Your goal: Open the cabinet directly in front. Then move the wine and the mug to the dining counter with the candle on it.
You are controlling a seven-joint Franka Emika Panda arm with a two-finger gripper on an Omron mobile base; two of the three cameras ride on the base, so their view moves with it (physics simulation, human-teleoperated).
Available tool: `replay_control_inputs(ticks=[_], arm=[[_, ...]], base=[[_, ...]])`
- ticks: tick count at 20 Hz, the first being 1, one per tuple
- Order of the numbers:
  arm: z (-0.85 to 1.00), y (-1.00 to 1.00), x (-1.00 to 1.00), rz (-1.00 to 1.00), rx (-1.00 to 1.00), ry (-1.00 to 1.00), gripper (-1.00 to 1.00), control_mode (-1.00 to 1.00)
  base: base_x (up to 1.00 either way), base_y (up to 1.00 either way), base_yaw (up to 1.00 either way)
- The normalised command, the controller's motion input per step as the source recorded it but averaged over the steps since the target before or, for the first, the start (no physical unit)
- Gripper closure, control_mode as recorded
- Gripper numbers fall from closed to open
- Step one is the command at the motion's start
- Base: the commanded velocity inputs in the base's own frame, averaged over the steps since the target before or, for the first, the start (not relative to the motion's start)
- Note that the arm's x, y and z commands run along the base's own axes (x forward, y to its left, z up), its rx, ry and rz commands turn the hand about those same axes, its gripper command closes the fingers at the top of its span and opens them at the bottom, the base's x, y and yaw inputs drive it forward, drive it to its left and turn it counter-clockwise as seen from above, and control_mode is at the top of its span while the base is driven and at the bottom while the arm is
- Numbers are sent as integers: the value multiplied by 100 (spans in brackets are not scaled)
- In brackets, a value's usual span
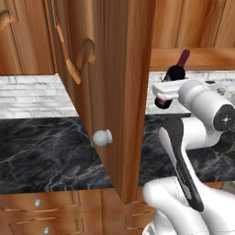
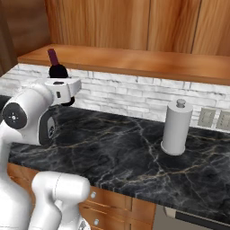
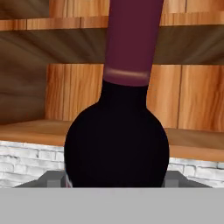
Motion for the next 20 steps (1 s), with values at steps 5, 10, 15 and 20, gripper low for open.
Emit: replay_control_inputs(ticks=[5,10,15,20], arm=[[-10,1,-15,13,0,1,100,-100],[-1,0,-8,0,0,2,100,-100],[0,0,0,0,0,0,100,100],[0,0,0,0,0,0,100,100]], base=[[0,0,0],[0,0,0],[-95,7,11],[-79,-1,67]])
